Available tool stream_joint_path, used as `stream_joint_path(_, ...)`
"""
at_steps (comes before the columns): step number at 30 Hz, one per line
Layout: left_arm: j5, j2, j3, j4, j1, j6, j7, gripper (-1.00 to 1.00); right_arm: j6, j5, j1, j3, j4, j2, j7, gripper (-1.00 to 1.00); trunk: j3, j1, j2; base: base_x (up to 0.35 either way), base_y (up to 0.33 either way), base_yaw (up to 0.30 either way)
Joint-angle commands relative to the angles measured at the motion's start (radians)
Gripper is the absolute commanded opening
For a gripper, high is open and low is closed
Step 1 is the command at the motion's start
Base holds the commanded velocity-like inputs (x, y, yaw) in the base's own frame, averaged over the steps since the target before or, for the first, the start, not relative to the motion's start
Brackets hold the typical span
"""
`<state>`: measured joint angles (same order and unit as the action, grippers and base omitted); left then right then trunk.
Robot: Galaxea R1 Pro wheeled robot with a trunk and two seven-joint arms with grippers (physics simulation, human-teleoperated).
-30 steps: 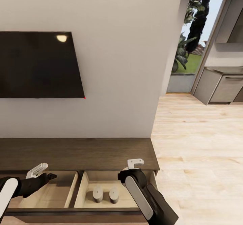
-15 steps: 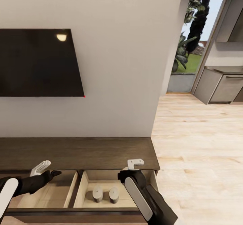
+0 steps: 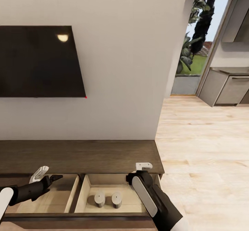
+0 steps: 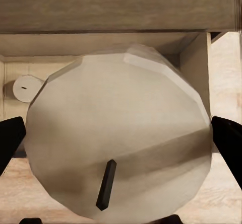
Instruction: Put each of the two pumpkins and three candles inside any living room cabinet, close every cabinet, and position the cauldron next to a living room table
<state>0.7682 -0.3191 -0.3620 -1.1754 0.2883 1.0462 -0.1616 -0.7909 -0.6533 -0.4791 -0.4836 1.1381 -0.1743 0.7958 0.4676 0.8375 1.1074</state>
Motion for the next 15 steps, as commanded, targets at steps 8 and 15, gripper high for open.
stream_joint_path(8, 0.0, 0.001, -0.004, 0.004, 0.0, 0.0, -0.009, 1.0, 0.0, -0.004, -0.003, 0.076, -0.013, 0.0, 0.001, -1.0, 0.025, 0.031, 0.056, 0.0, 0.0, 0.0)
stream_joint_path(15, 0.002, 0.0, -0.004, 0.005, 0.0, 0.001, -0.058, 1.0, 0.001, -0.001, -0.02, 0.078, -0.07, 0.0, -0.001, -1.0, 0.047, 0.058, 0.105, 0.0, 0.0, 0.0)
